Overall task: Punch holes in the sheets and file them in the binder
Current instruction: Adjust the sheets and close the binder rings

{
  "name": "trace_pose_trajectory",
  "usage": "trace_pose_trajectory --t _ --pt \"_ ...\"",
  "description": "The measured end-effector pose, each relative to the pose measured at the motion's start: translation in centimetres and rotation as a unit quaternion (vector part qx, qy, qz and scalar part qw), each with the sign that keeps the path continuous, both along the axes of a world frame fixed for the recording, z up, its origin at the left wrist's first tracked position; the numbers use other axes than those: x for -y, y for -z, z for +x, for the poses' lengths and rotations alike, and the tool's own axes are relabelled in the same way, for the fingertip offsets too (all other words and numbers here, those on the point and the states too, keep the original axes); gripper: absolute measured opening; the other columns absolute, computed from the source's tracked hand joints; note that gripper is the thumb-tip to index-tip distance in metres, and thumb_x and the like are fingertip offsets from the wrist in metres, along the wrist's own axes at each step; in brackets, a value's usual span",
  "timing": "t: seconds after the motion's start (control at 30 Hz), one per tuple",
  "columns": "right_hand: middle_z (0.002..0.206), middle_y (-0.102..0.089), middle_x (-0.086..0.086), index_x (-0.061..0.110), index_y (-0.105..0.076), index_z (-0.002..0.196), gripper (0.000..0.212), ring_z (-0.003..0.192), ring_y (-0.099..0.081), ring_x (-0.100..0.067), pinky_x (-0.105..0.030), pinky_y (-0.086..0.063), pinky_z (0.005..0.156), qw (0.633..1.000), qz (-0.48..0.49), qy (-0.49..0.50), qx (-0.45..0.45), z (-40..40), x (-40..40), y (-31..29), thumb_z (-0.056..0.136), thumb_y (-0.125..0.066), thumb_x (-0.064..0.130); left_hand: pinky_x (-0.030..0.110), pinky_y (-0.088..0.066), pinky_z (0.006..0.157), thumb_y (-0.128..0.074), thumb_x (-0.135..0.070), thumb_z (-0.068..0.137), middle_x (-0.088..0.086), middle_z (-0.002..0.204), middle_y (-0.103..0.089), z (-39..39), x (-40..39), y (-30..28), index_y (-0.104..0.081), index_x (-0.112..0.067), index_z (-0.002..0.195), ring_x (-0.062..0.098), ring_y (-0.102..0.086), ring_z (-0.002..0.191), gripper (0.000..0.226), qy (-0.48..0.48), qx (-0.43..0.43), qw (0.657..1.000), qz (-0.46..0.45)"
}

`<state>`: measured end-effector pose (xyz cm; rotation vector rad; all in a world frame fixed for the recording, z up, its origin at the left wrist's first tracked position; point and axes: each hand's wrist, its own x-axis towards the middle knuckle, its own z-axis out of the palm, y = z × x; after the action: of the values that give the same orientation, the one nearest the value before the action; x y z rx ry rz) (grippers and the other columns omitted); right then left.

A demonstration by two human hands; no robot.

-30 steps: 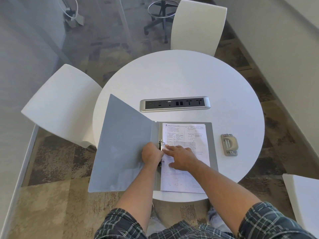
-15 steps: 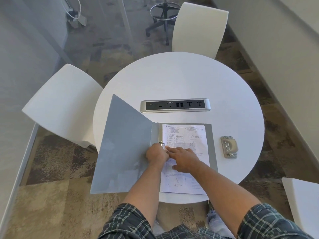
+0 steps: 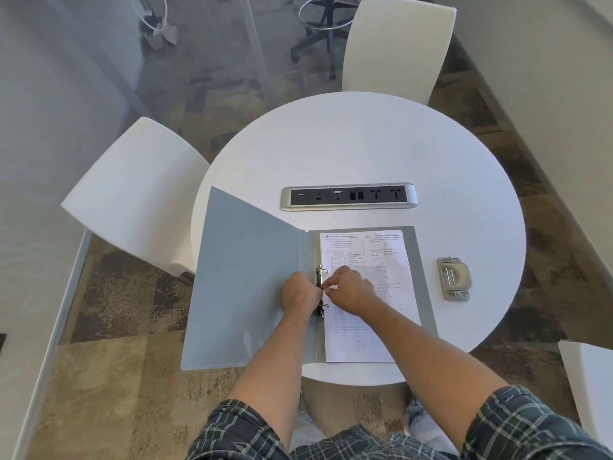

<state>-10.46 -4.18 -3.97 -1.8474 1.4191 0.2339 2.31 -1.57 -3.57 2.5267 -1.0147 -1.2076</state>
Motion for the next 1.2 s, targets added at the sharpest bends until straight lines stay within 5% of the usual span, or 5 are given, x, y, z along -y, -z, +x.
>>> trace_pose_trajectory --t 0.23,0.43,0.73,0.93,1.2 --pt "0.057 -0.052 0.008 0.017 -0.056 0.055 0.032 0.064 -0.049 -0.019 -0.036 -0.045 0.077 0.971 0.092 0.208 0.072 2.0 -0.1 1.1 0.087 -0.061 0.019 0.034 -0.064 0.063 -0.060 -0.007 0.069 0.000 0.069 -0.074 0.4 -0.8 -0.5 -0.073 -0.015 0.076 0.025 -0.074 0.071 0.016 -0.022 -0.019 0.999 -0.033" --pt "0.044 -0.040 0.008 0.020 -0.047 0.056 0.030 0.049 -0.040 -0.018 -0.033 -0.033 0.063 0.959 0.113 0.258 0.041 3.3 -0.3 0.5 0.079 -0.066 0.021 0.041 -0.065 0.065 -0.063 -0.012 0.074 0.002 0.070 -0.076 0.9 -1.1 -0.5 -0.075 -0.018 0.073 0.026 -0.076 0.071 0.013 -0.048 -0.068 0.996 -0.040" --pt "0.058 -0.050 0.000 0.017 -0.048 0.064 0.024 0.065 -0.050 -0.024 -0.039 -0.039 0.071 0.941 0.154 0.297 0.050 5.0 0.7 1.3 0.060 -0.067 0.032 0.033 -0.056 0.060 -0.057 -0.010 0.076 0.004 0.076 -0.074 1.1 -1.1 -0.2 -0.070 -0.012 0.079 0.028 -0.071 0.074 0.014 -0.030 -0.027 0.998 -0.057" --pt "0.069 -0.042 0.002 0.016 -0.057 0.097 0.032 0.082 -0.049 -0.024 -0.028 -0.039 0.075 0.951 0.184 0.236 0.077 4.0 1.4 0.1 0.080 -0.048 -0.009 0.028 -0.035 0.049 -0.071 -0.018 0.077 0.001 0.055 -0.046 1.4 -0.7 -0.6 -0.047 -0.017 0.054 0.023 -0.038 0.057 0.033 -0.025 -0.050 0.996 -0.066" --pt "0.085 -0.068 -0.011 0.005 -0.071 0.090 0.008 0.072 -0.058 -0.016 -0.027 -0.048 0.069 0.899 0.190 0.319 0.233 1.1 1.1 -0.3 0.092 -0.073 0.013 0.029 -0.052 0.055 -0.070 -0.022 0.073 -0.001 0.061 -0.067 0.6 -1.3 -0.7 -0.068 -0.010 0.069 0.018 -0.058 0.056 0.012 0.006 -0.063 0.992 -0.106"
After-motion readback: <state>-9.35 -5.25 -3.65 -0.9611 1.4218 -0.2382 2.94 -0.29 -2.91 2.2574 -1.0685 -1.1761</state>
